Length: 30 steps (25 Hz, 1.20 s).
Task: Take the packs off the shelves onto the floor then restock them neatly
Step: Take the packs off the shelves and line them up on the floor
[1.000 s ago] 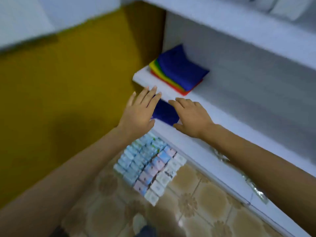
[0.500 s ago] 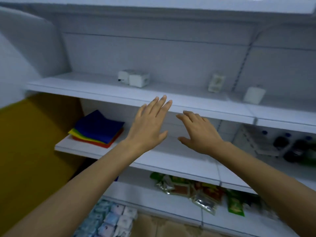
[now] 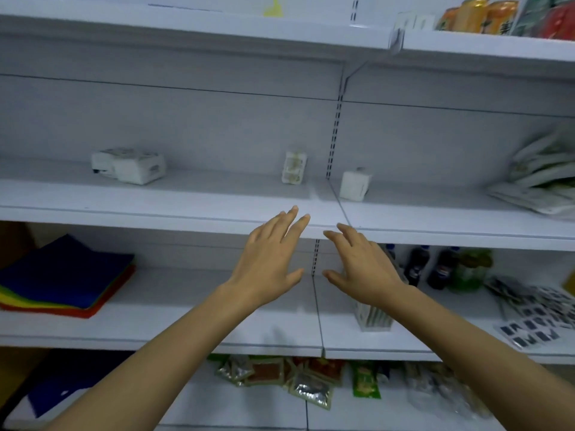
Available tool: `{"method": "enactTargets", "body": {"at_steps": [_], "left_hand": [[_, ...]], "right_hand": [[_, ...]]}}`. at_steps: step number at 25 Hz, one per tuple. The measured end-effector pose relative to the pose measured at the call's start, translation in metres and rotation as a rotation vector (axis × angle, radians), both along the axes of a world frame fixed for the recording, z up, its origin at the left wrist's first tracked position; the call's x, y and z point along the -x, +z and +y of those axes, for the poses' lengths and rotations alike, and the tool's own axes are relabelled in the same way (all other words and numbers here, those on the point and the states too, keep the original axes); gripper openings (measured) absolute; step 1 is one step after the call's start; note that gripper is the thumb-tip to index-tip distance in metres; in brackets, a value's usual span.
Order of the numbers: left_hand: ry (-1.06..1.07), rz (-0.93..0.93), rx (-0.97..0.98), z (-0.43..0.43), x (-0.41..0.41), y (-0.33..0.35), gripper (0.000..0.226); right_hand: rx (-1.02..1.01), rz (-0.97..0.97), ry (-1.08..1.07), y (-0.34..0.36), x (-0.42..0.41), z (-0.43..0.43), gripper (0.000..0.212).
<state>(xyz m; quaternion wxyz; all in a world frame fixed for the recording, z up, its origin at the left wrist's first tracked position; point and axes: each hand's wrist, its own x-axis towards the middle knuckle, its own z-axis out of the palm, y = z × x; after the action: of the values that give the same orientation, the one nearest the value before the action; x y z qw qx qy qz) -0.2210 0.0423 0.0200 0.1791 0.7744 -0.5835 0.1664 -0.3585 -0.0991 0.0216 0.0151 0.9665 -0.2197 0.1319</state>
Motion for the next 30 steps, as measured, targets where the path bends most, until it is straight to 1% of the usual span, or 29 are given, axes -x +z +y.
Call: {"method": "enactTargets", "body": {"at_steps": [3, 6, 8, 11, 14, 16, 17, 19, 21, 22, 23, 24, 25, 26, 27, 28, 29, 30], "left_hand": [[-0.021, 0.047, -0.005, -0.046, -0.028, -0.006, 0.087], [-0.063, 0.093, 0.013, -0.109, -0.066, -0.005, 0.081], [-0.110, 0.147, 0.019, -0.158, -0.093, -0.002, 0.079], [-0.172, 0.234, -0.014, -0.212, -0.126, -0.005, 0.077], [-0.206, 0.287, -0.064, -0.247, -0.157, -0.018, 0.074], [-0.213, 0.388, -0.055, -0.257, -0.168, -0.024, 0.074], [-0.222, 0.441, -0.029, -0.260, -0.172, -0.026, 0.073], [-0.243, 0.515, 0.037, -0.260, -0.175, -0.028, 0.071], [-0.249, 0.561, 0.108, -0.257, -0.176, -0.029, 0.068], [-0.242, 0.577, 0.137, -0.256, -0.178, -0.029, 0.067], [-0.236, 0.585, 0.158, -0.257, -0.179, -0.028, 0.066], [-0.232, 0.589, 0.176, -0.258, -0.179, -0.028, 0.065], [-0.229, 0.609, 0.191, -0.260, -0.178, -0.028, 0.064], [-0.231, 0.657, 0.214, -0.263, -0.176, -0.028, 0.064], [-0.232, 0.763, 0.265, -0.267, -0.176, -0.026, 0.064], [-0.225, 0.922, 0.331, -0.268, -0.176, -0.021, 0.064], [-0.223, 1.112, 0.394, -0.268, -0.176, -0.016, 0.065], [-0.234, 1.291, 0.430, -0.267, -0.177, -0.010, 0.066]], "right_hand": [[0.004, -0.006, -0.007, -0.006, -0.022, -0.036, 0.072], [0.058, -0.037, -0.034, -0.005, -0.050, -0.078, 0.068], [0.069, -0.084, -0.086, 0.000, -0.070, -0.112, 0.065], [0.030, -0.112, -0.190, -0.001, -0.091, -0.156, 0.064], [-0.009, -0.184, -0.297, -0.004, -0.108, -0.192, 0.064], [-0.019, -0.240, -0.370, 0.000, -0.123, -0.215, 0.067], [-0.056, -0.280, -0.424, 0.005, -0.135, -0.228, 0.070], [-0.233, -0.299, -0.545, 0.018, -0.159, -0.251, 0.085], [-0.353, -0.160, -0.638, 0.021, -0.182, -0.271, 0.098], [-0.368, -0.098, -0.657, 0.020, -0.190, -0.280, 0.097], [-0.368, -0.093, -0.658, 0.019, -0.195, -0.287, 0.091], [-0.385, -0.149, -0.636, 0.018, -0.198, -0.291, 0.081], [-0.450, -0.268, -0.606, 0.019, -0.199, -0.292, 0.068], [-0.604, -0.471, -0.570, 0.021, -0.198, -0.289, 0.051], [-0.855, -0.732, -0.514, 0.025, -0.198, -0.284, 0.034], [-1.170, -0.941, -0.400, 0.030, -0.199, -0.277, 0.026], [-1.437, -1.029, -0.218, 0.034, -0.199, -0.268, 0.032], [-1.616, -1.029, -0.044, 0.035, -0.199, -0.258, 0.041]]}}
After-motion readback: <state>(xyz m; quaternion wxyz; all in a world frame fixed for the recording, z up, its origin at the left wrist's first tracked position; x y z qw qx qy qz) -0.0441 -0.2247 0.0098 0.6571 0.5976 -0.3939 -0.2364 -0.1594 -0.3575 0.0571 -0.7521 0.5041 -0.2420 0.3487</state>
